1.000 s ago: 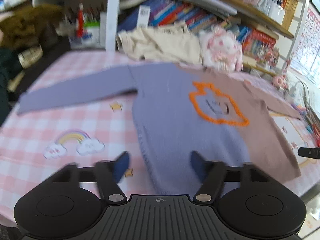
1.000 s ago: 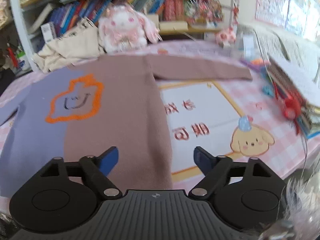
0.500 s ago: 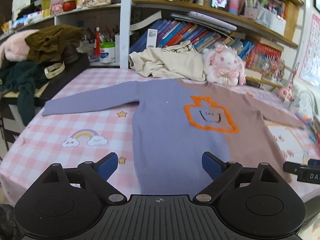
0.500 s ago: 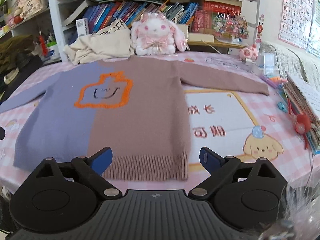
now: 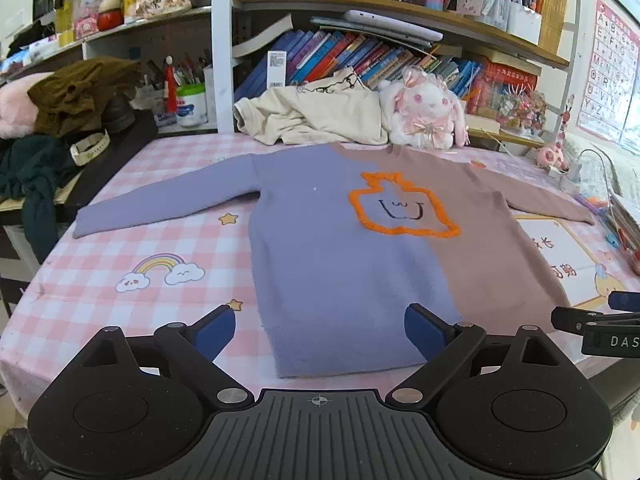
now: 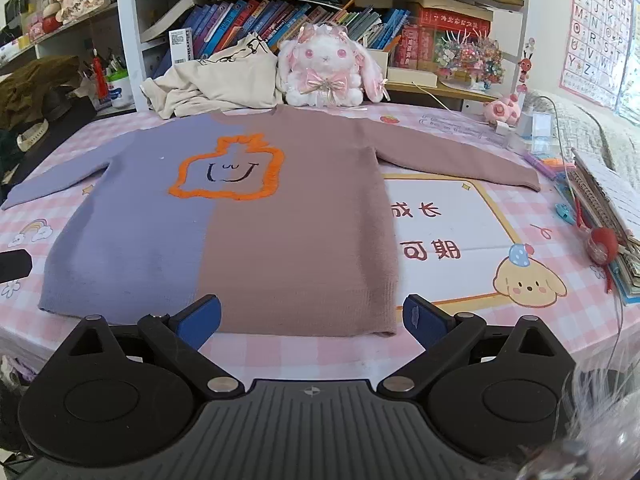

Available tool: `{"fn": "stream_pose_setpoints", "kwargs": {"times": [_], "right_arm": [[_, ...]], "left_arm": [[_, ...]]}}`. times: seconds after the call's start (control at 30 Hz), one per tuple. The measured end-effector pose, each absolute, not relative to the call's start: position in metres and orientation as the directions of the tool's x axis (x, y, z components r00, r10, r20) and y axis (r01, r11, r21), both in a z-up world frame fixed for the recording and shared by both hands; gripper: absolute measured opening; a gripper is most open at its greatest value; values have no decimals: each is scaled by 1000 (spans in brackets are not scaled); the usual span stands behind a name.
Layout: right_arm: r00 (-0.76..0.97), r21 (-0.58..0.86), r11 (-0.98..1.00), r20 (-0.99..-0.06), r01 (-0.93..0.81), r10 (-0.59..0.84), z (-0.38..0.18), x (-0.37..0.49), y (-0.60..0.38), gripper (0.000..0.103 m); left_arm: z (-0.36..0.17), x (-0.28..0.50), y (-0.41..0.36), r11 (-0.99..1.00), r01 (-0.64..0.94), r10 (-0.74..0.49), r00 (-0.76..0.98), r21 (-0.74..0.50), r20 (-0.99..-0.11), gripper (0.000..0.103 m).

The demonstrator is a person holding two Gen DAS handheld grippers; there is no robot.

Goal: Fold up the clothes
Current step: 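Move the left tool to the lavender sleeve cuff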

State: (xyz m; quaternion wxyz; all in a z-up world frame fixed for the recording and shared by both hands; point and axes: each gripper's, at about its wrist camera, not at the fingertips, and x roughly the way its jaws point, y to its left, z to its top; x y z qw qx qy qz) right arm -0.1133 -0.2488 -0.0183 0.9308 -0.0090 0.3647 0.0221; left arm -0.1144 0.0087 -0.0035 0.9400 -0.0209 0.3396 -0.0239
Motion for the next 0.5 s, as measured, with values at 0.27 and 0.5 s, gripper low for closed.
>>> {"fn": "stream_pose_setpoints", "kwargs": {"times": [0.27,0.5], "right_arm": [[742,-52,999,-669,9,-41,-10,-116,-186,102],[733,-56,996,-675,65,-86,-12,-113,-131,102]], "left_arm": [[-7,-86,60,987,137,-160,756,-86,-634,94],[-15,-66,104,970,228,-223,720,-80,-657,94]]}}
